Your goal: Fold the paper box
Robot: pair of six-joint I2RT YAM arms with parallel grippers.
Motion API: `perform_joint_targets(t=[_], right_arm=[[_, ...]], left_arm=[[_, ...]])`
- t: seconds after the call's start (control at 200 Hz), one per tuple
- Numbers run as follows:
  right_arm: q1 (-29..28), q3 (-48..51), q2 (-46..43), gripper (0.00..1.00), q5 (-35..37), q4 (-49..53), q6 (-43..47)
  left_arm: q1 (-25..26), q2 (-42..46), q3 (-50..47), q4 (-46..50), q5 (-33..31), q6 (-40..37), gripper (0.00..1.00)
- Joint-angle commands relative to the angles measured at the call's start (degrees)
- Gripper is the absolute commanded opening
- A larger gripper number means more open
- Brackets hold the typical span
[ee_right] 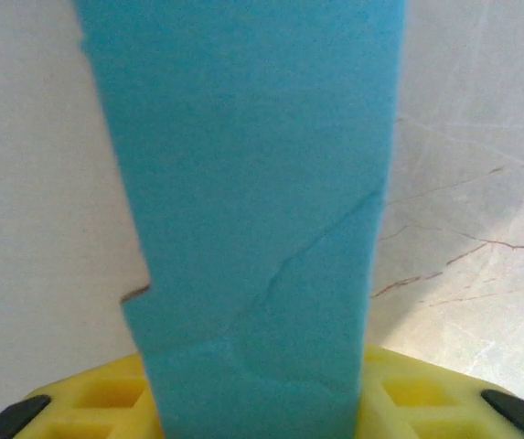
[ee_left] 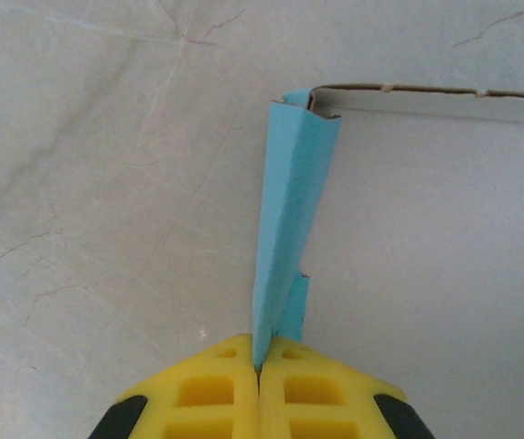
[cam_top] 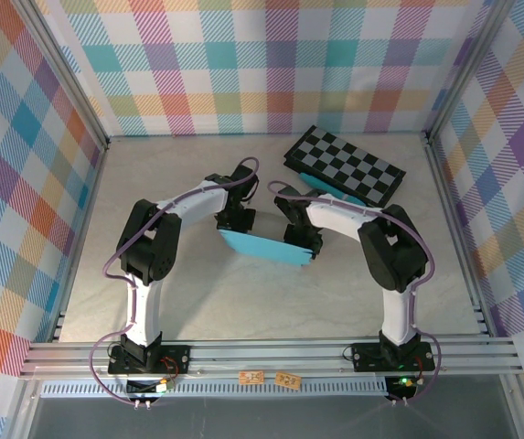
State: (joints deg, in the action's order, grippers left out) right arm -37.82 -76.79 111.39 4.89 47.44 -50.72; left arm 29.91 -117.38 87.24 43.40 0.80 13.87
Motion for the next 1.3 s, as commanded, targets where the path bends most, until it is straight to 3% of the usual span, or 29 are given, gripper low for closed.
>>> perform_joint_targets(t=[0.0, 0.46, 0.815, 1.065, 1.295], right_arm=[[-0.25, 0.03, -3.59, 0.48, 2.10, 0.20, 2.85], [6.35, 2.12, -6.49, 0.59, -7.04, -8.10, 12.42], [10.34, 3.76, -11.06, 0.66, -19.38, -14.91, 17.63], [17.45, 8.74, -17.00, 0.66, -22.61, -17.30, 16.97], [26.47, 20.55, -22.00, 0.55, -26.48, -22.77, 16.13]], left_arm=[[0.15, -0.90, 1.08, -0.02, -2.05, -0.15, 0.00], [0.15, -1.25, 1.88, 0.72, -2.18, -1.26, 0.00], [0.14, -1.62, 1.80, 0.84, -2.28, -1.65, 0.00], [0.15, -1.97, 2.50, 0.95, -1.92, -1.91, 0.00], [0.06, -2.04, 2.85, 1.30, -1.86, -2.14, 0.00]])
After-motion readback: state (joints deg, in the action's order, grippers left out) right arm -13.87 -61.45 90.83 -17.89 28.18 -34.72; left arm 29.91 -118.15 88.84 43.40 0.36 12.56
